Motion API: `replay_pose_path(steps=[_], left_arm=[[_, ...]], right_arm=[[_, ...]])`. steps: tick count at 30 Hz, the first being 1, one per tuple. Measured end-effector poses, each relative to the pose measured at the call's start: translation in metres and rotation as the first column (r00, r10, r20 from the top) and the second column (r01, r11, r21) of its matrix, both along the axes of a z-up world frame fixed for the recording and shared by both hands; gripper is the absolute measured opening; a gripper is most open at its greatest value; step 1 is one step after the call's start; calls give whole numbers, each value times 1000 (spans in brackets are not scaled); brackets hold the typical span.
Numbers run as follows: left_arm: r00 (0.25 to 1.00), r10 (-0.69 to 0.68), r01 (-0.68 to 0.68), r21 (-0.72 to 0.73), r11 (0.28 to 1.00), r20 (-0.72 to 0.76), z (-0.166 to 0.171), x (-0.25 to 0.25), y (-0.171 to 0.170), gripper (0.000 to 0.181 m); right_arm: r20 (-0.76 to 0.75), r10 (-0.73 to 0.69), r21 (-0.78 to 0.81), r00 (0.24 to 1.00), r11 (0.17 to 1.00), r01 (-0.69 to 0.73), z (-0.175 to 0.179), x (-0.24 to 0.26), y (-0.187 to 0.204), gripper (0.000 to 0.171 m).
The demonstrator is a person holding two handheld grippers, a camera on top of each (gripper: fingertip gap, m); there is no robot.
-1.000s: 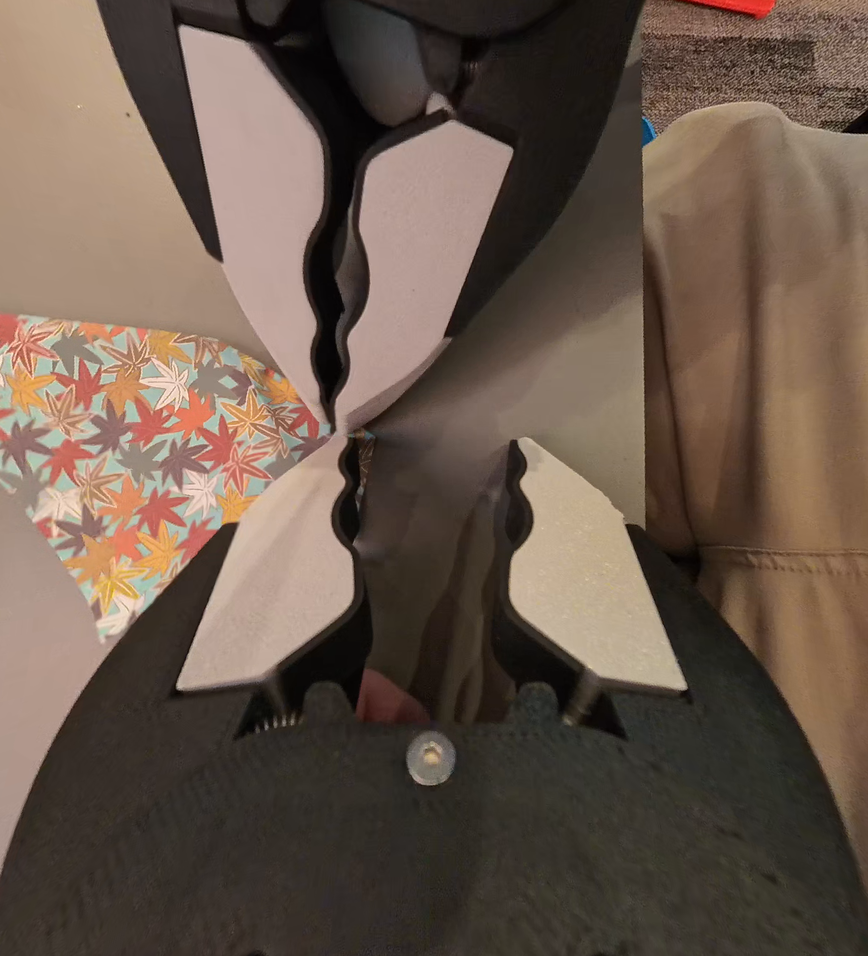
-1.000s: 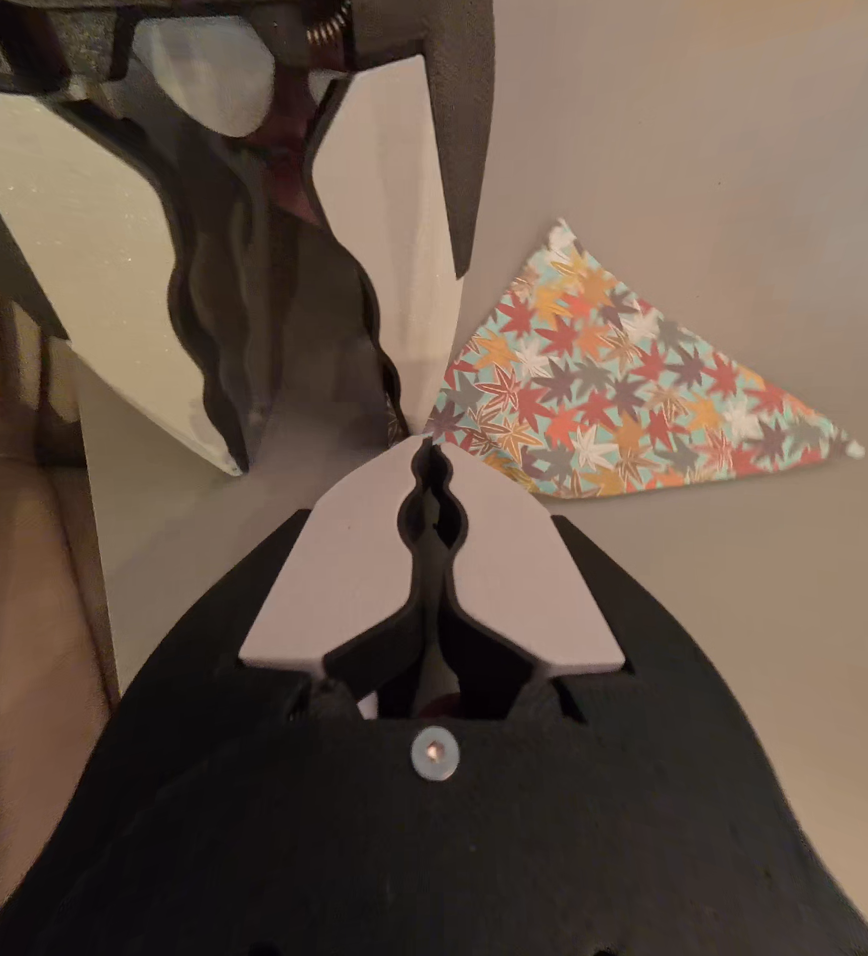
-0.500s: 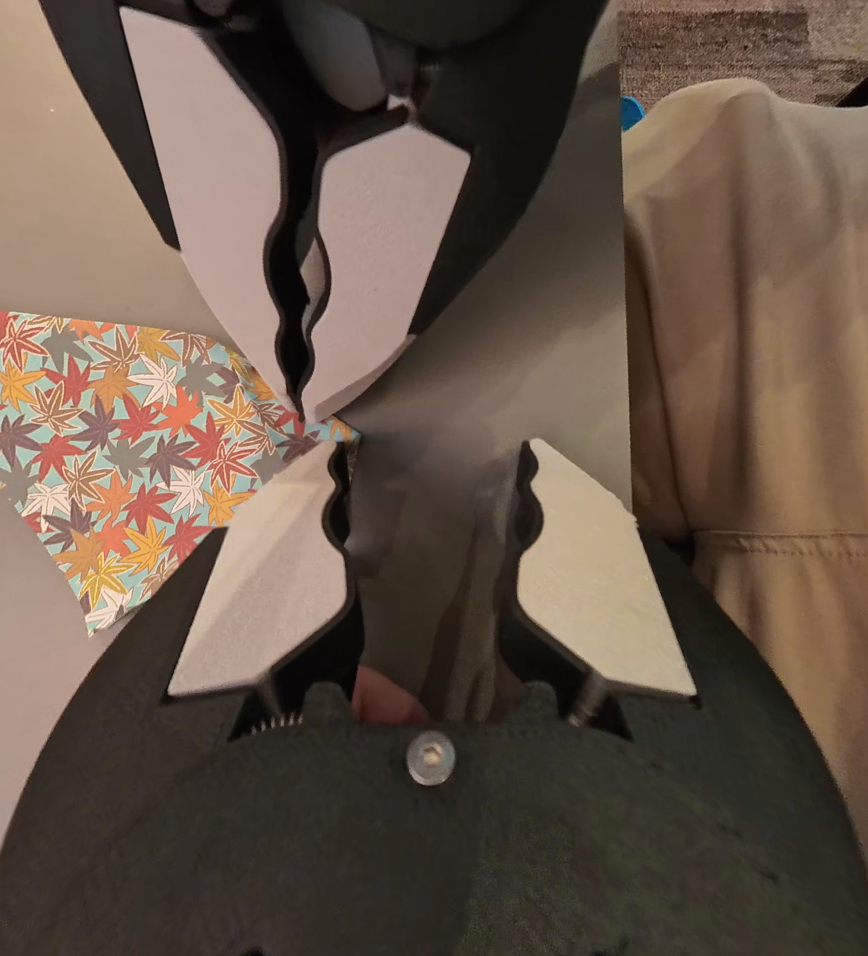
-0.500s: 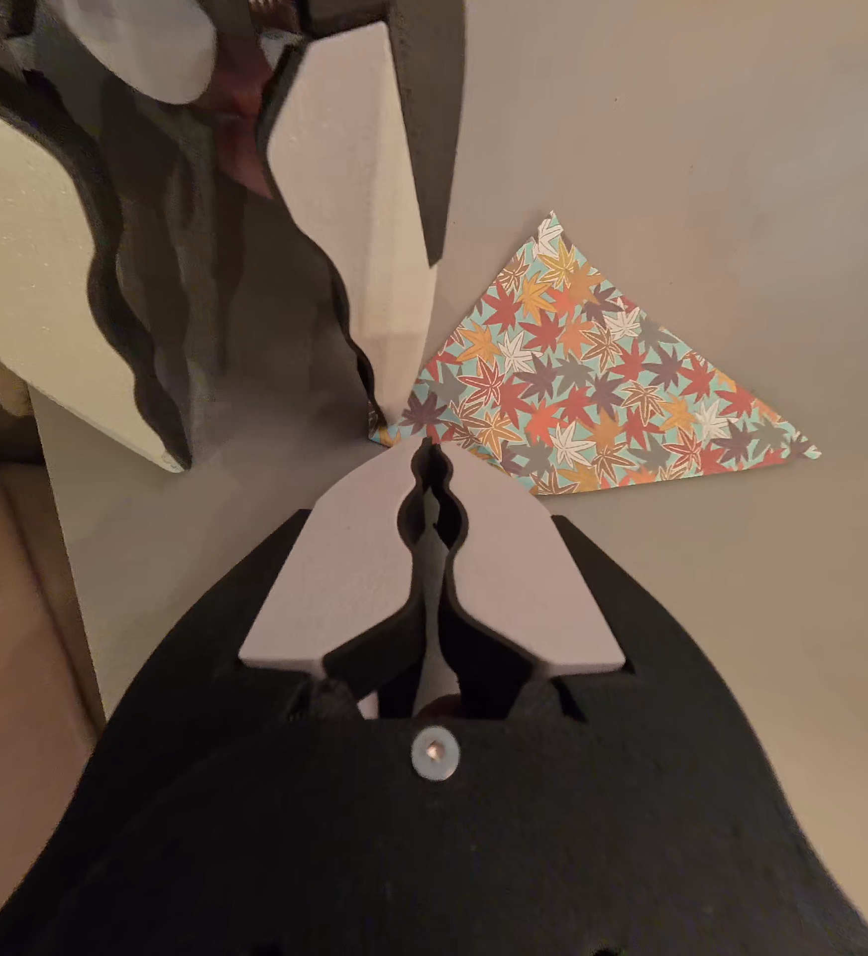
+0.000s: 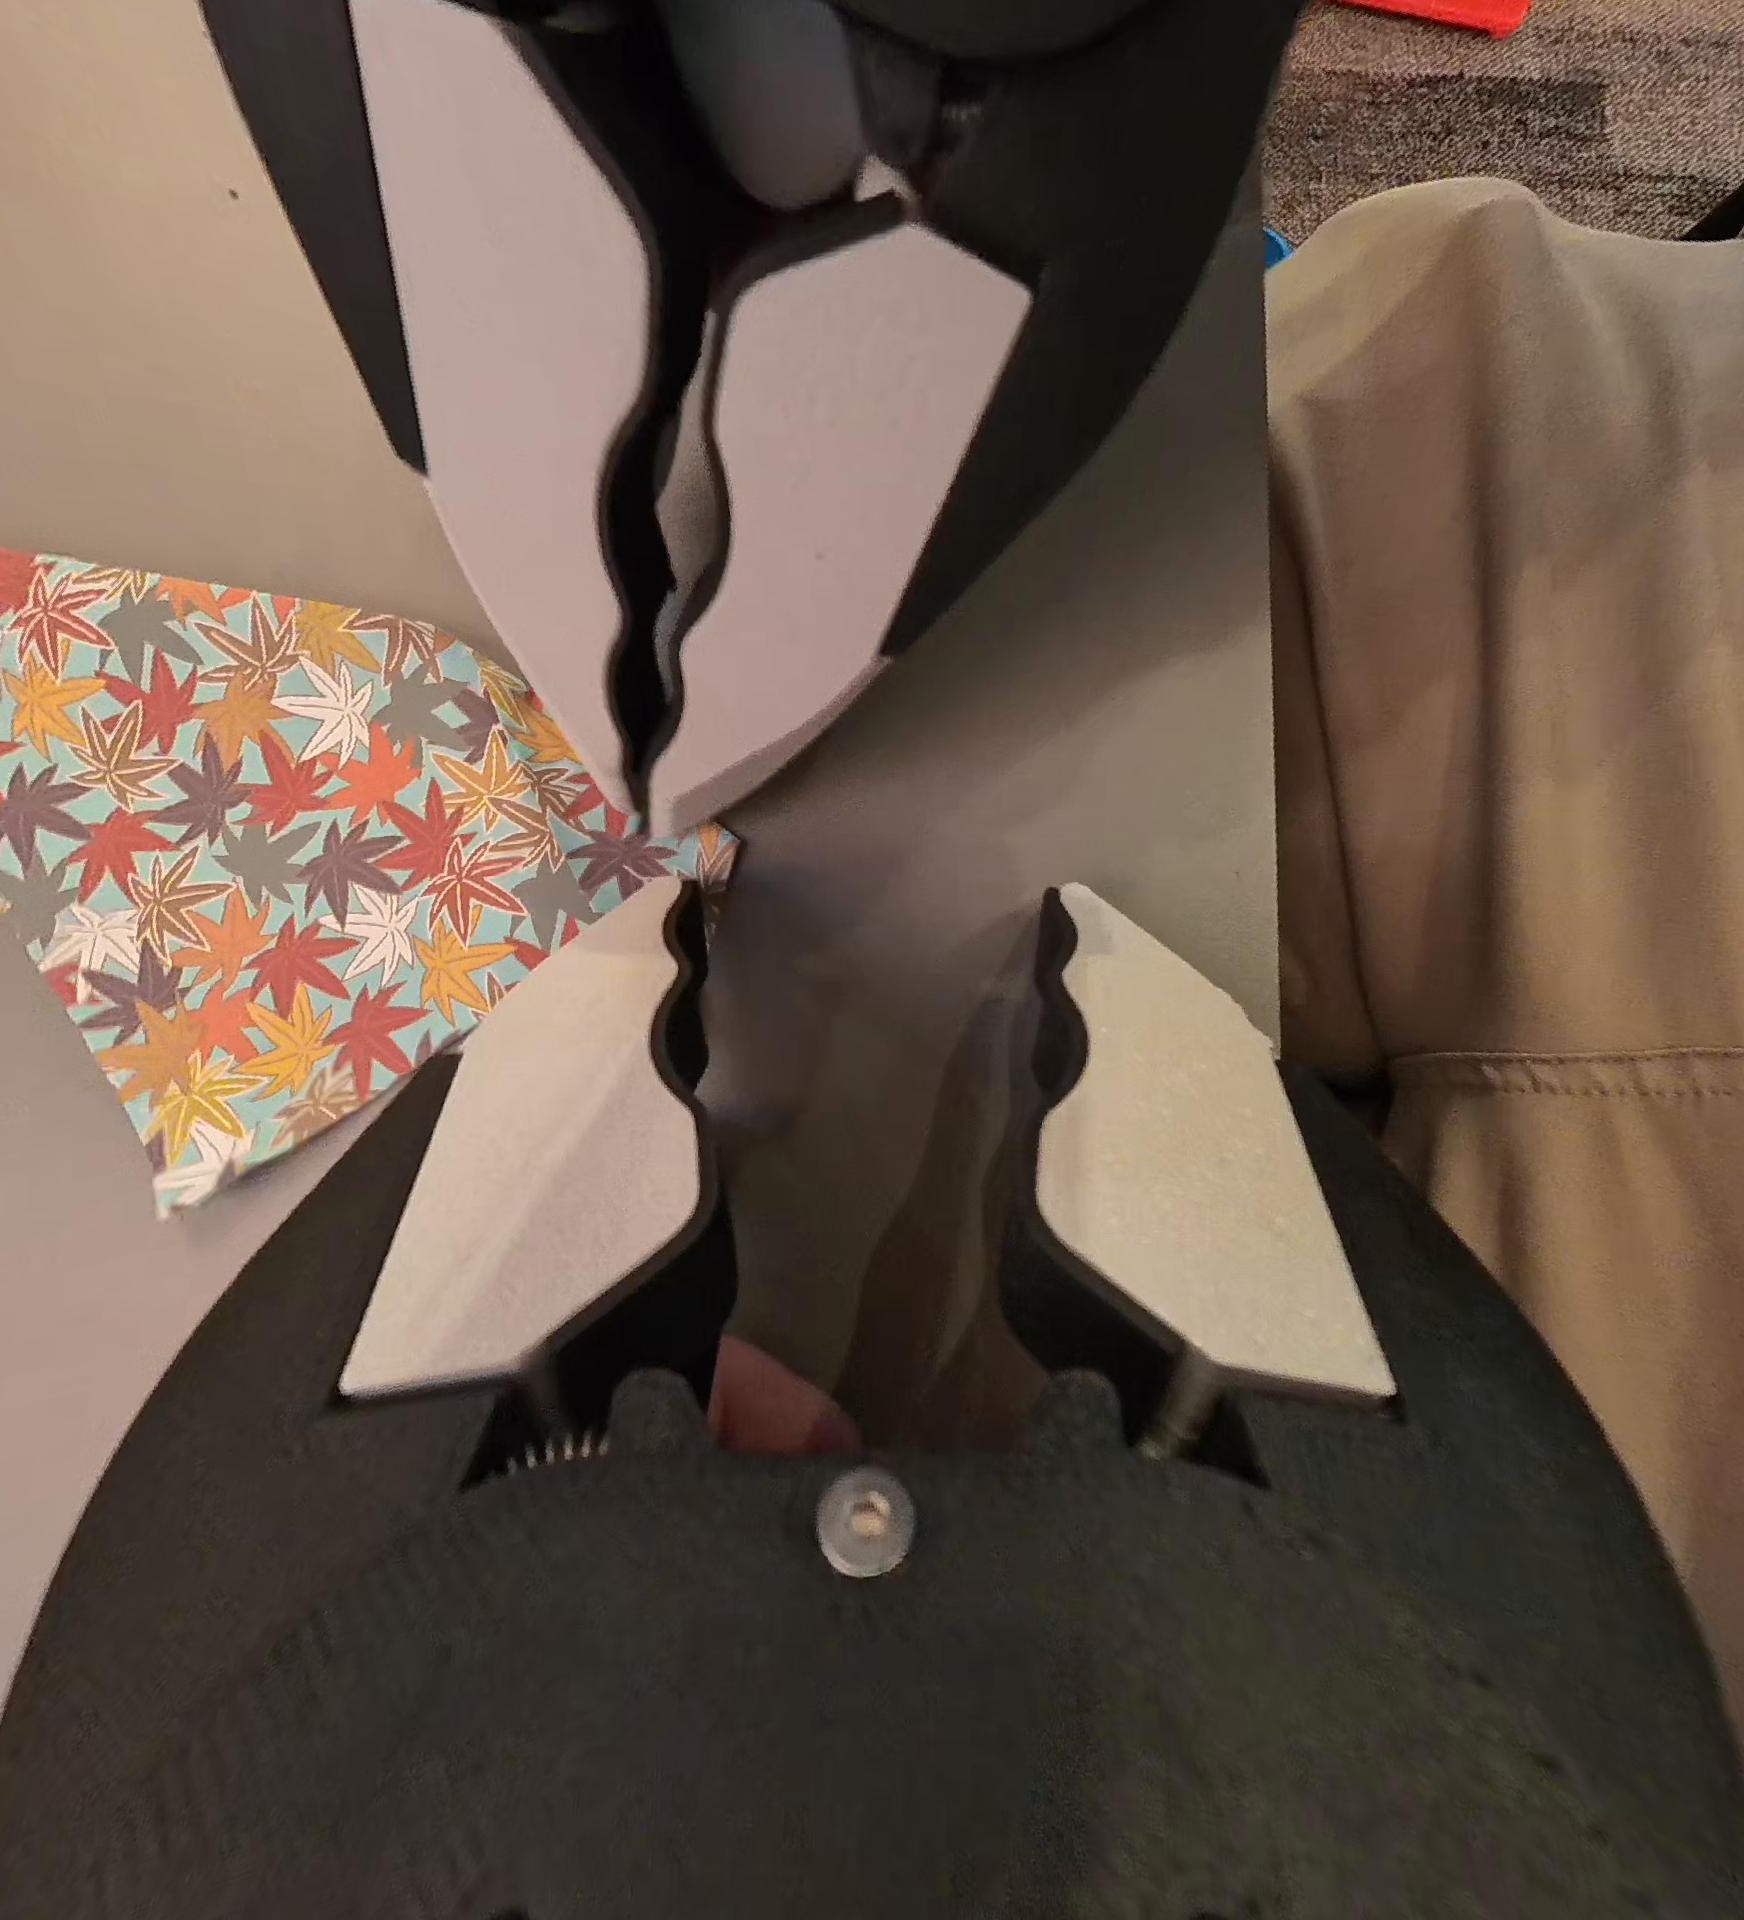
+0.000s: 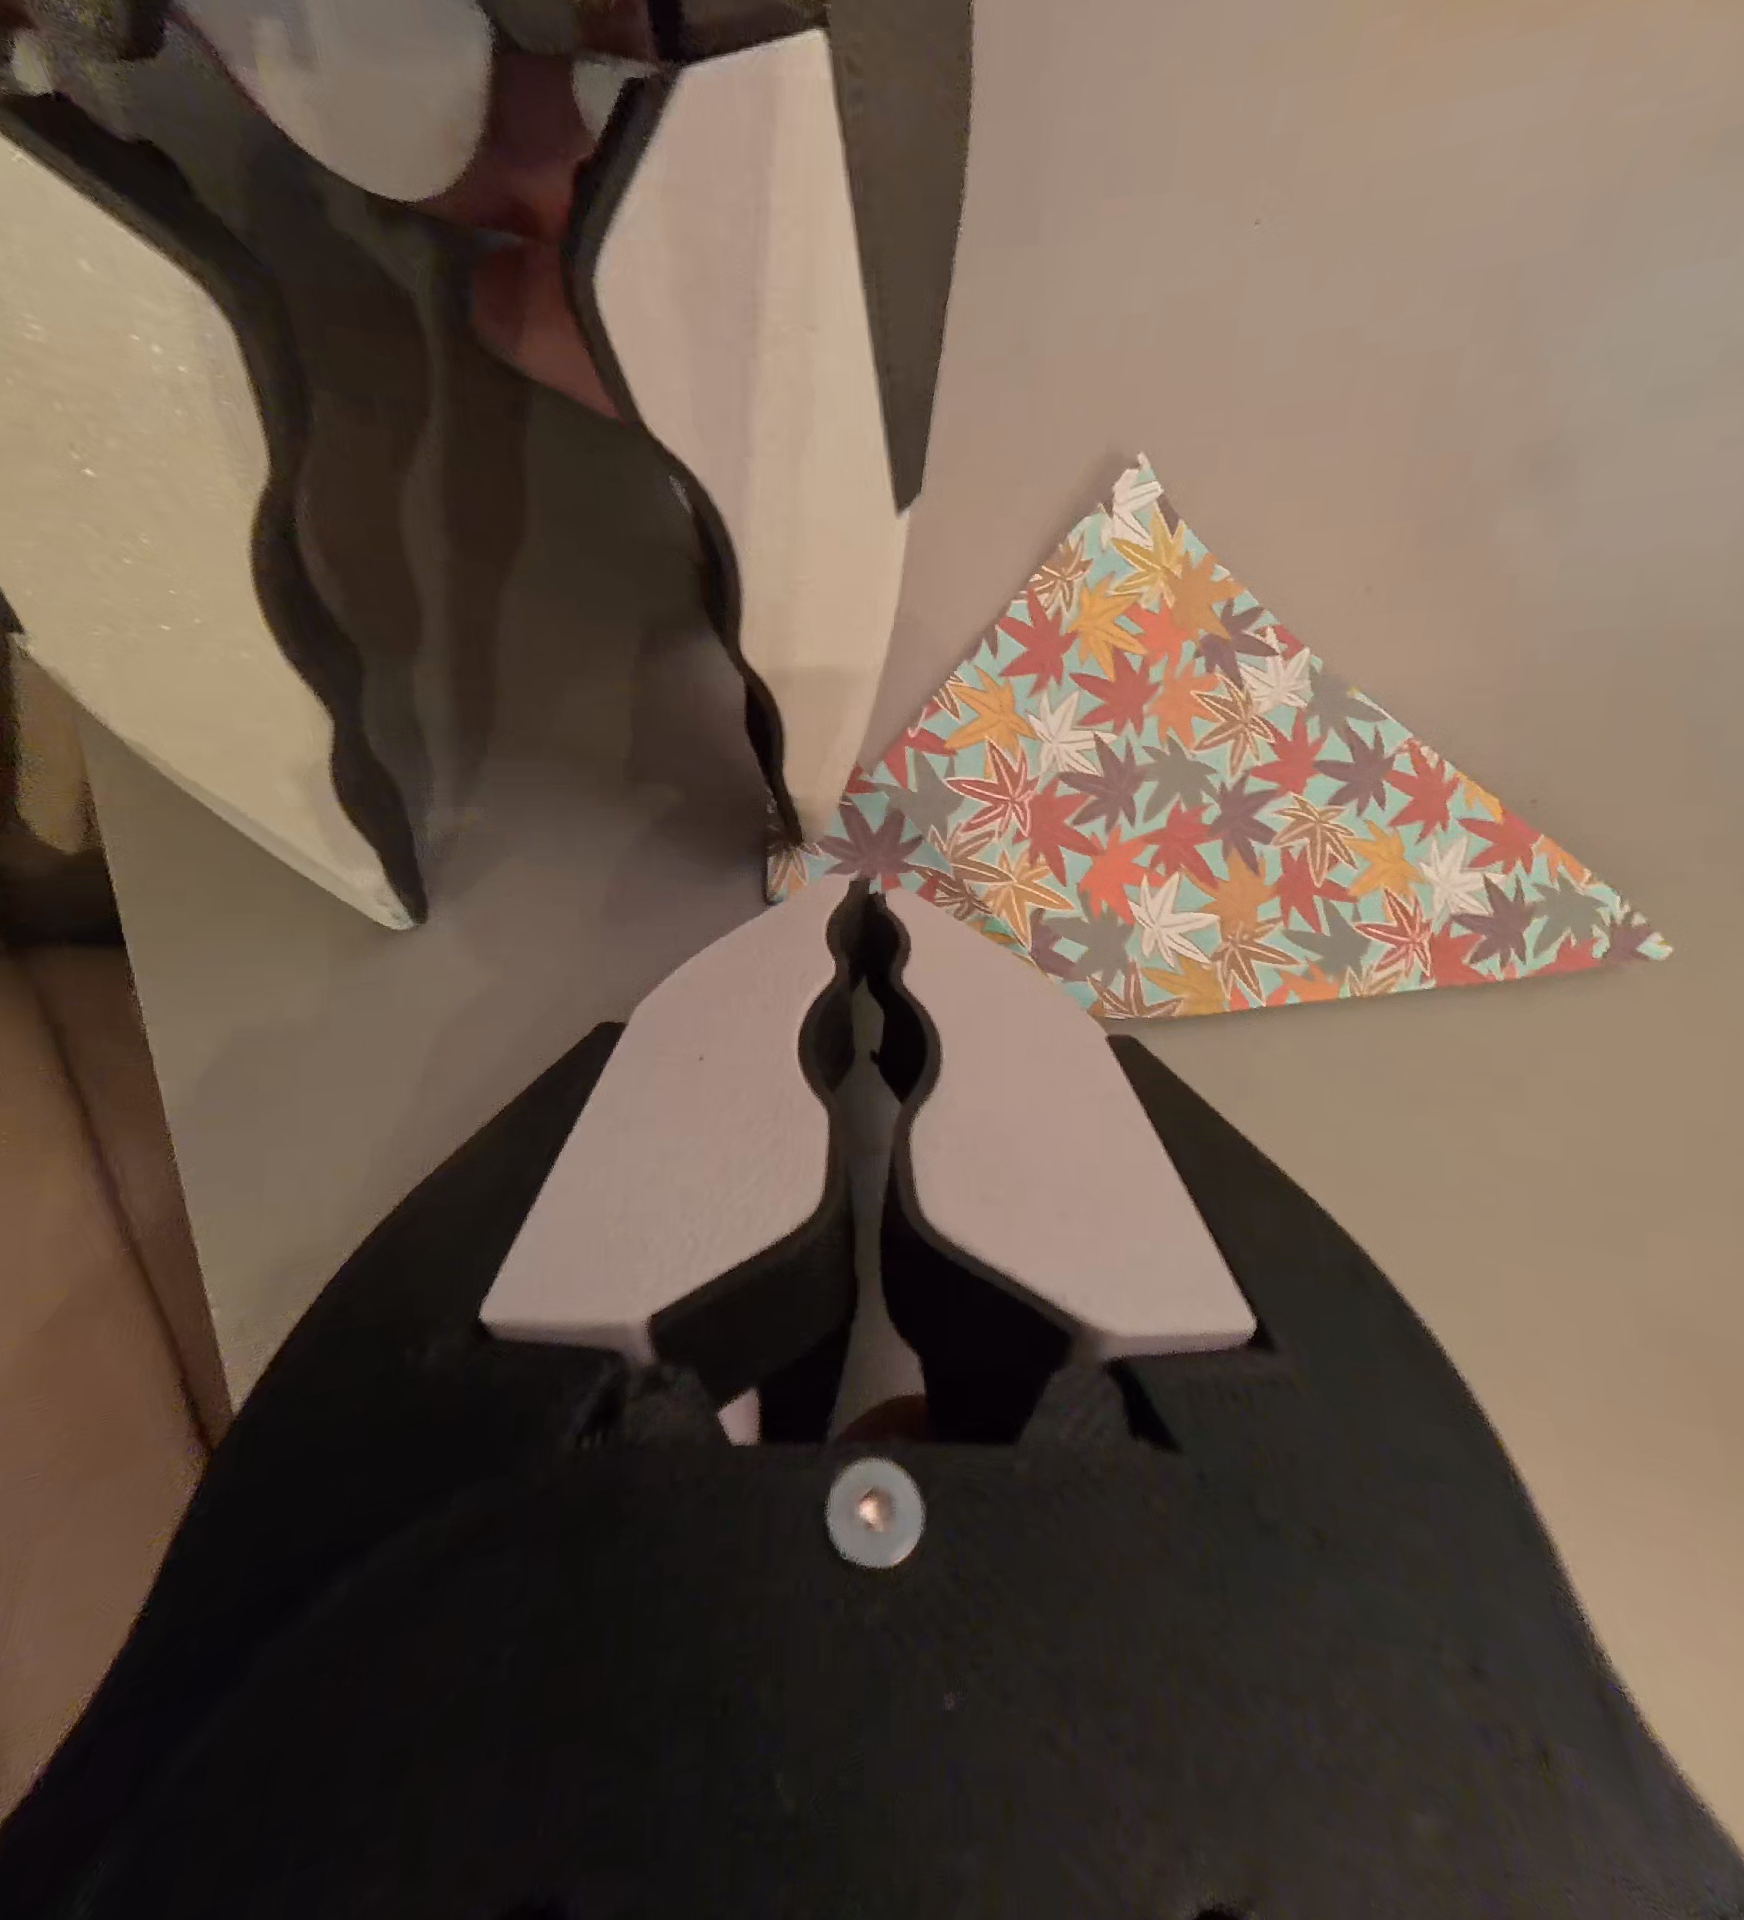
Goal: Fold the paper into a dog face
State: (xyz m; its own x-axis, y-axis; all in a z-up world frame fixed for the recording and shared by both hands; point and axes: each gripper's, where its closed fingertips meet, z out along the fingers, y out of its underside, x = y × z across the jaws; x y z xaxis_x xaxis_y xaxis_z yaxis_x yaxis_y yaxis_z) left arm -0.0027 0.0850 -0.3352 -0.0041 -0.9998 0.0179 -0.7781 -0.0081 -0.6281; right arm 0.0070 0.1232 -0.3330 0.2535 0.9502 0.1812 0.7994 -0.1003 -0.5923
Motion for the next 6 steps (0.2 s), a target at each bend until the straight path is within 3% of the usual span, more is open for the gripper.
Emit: replay_pose_path(steps=[1,6], left_arm=[[1000,0,0,0,1000,0,0,0,0,62],[1000,-2,2,2,1000,0,0,0,0,62]], right_arm=[[1,28,-7,1000,1000,-28,0,-5,-6,0],[-32,-29,-31,999,999,28,-1,5,5,0]])
